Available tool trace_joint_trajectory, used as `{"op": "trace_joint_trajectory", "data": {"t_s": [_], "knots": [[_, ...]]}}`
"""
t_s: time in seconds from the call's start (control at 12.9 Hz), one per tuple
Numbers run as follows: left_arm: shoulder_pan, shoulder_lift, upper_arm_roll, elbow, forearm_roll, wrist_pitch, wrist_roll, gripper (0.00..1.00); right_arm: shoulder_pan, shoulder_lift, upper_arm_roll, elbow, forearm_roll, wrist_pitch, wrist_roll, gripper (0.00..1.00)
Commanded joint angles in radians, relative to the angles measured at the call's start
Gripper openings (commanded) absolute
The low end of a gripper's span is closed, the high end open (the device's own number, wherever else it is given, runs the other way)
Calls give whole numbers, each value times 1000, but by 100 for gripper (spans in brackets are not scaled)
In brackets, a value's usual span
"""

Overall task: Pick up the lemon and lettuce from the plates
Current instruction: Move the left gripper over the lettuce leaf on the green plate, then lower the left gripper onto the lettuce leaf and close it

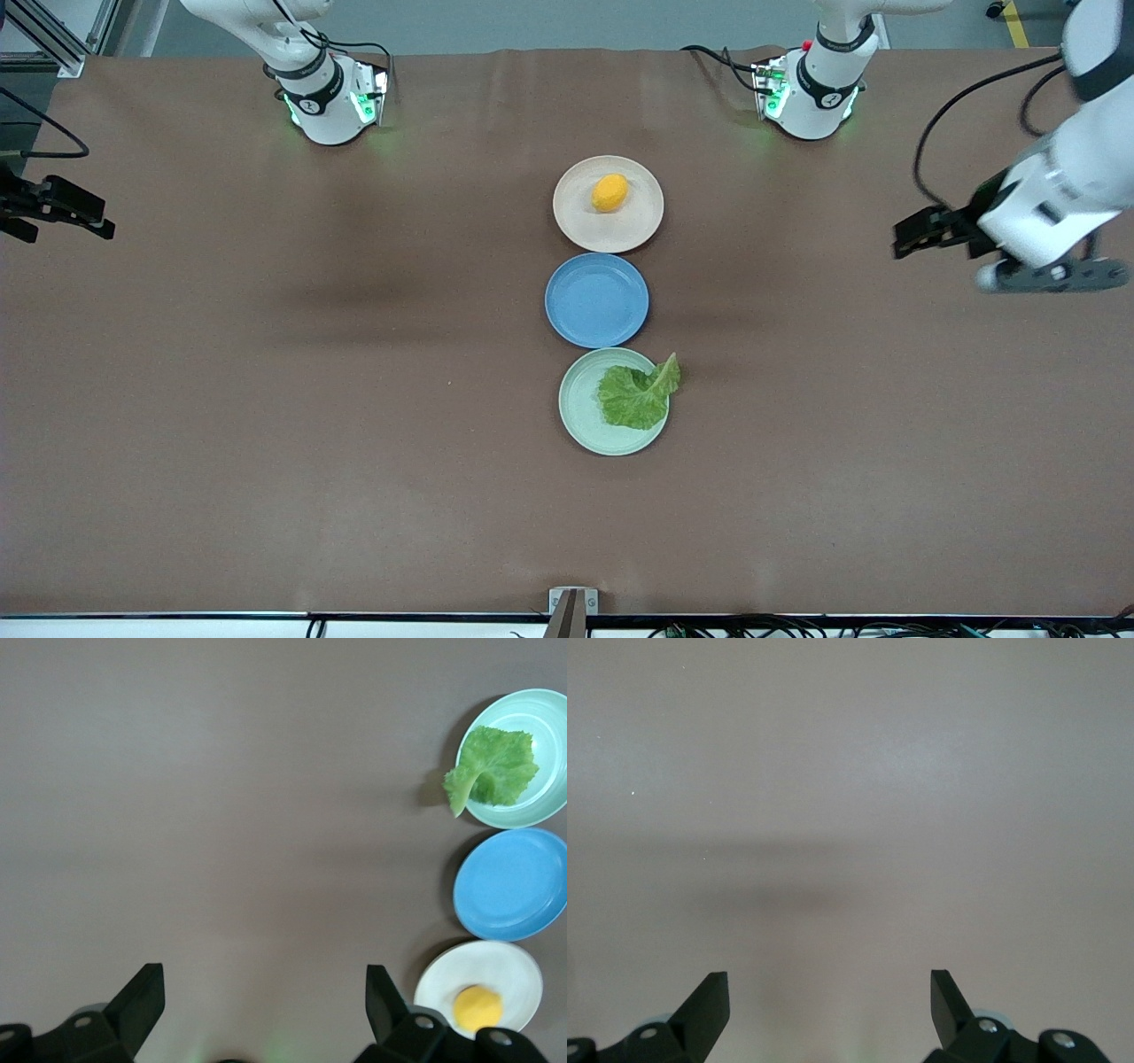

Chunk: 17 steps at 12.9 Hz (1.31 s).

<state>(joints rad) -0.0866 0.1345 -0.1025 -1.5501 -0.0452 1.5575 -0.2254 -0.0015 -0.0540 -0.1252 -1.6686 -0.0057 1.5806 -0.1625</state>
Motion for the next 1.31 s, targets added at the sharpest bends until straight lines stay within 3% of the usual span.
{"op": "trace_joint_trajectory", "data": {"t_s": [0.0,0.54,0.93,1.24], "knots": [[-14,137,-64,91,-18,27,-153,100,0,-38,3,-37,3,9,-6,100],[-192,332,-75,105,-21,283,-619,100,0,-38,1,-37,32,13,-8,100],[-286,499,-74,174,-25,518,-1341,100,1,-35,1,-34,30,12,-11,100],[-352,609,-45,176,-16,729,-1584,100,3,-29,3,-22,18,9,-11,100]]}}
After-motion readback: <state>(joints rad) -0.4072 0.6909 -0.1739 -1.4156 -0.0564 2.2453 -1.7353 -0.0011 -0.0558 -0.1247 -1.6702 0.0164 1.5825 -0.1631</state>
